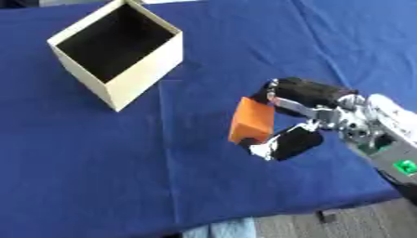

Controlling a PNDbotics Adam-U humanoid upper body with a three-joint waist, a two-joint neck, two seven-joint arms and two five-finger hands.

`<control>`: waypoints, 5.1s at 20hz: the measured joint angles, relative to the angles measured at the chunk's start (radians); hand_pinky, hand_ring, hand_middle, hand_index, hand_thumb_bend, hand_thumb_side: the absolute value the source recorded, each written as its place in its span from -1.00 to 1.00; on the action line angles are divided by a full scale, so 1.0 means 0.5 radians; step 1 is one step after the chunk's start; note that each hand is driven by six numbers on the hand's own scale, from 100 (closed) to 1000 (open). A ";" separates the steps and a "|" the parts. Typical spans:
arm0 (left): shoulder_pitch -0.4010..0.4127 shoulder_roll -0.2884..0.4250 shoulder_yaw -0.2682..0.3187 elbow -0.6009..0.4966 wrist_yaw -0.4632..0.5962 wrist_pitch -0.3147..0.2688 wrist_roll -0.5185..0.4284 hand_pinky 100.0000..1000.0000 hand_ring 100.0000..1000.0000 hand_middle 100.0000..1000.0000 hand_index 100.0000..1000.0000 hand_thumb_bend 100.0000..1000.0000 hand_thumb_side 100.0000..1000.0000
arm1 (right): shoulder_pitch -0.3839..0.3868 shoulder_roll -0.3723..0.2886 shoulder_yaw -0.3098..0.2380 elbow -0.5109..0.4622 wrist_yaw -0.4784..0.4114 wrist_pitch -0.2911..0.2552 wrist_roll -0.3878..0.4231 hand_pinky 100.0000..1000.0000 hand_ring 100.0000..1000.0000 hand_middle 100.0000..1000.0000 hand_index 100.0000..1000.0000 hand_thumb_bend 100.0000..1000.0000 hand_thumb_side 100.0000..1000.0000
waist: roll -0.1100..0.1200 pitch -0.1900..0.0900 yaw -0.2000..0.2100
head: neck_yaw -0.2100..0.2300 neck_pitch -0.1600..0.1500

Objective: Pick up objects on the table and place them in the box.

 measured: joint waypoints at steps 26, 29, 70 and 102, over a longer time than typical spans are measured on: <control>-0.210 0.000 -0.039 0.000 0.027 -0.077 -0.066 0.30 0.16 0.29 0.52 0.29 0.77 | -1.049 0.030 -0.242 0.388 -0.295 0.136 0.012 0.56 0.50 -0.22 0.24 -1.00 -0.13 | -0.019 0.213 0.250 | -0.134 -0.388; -0.239 0.000 -0.047 0.000 0.039 -0.085 -0.074 0.30 0.16 0.29 0.52 0.29 0.77 | -1.146 0.133 -0.242 0.567 -0.255 0.106 -0.018 0.53 0.50 -0.22 0.23 -1.00 -0.12 | -0.040 0.230 0.294 | -0.141 -0.389; -0.390 0.002 -0.112 0.000 0.104 -0.108 -0.163 0.29 0.15 0.29 0.51 0.26 0.76 | -1.390 0.674 -0.231 1.766 0.322 -0.442 0.088 0.60 0.65 0.11 0.46 -1.00 0.09 | -0.225 0.307 0.606 | -0.356 -0.351; -0.389 0.000 -0.099 0.000 0.124 -0.111 -0.151 0.30 0.15 0.30 0.51 0.24 0.75 | -1.399 0.684 -0.307 1.580 0.392 -0.472 0.107 0.69 0.84 0.48 0.79 -0.40 0.45 | -0.193 0.279 0.551 | -0.338 -0.300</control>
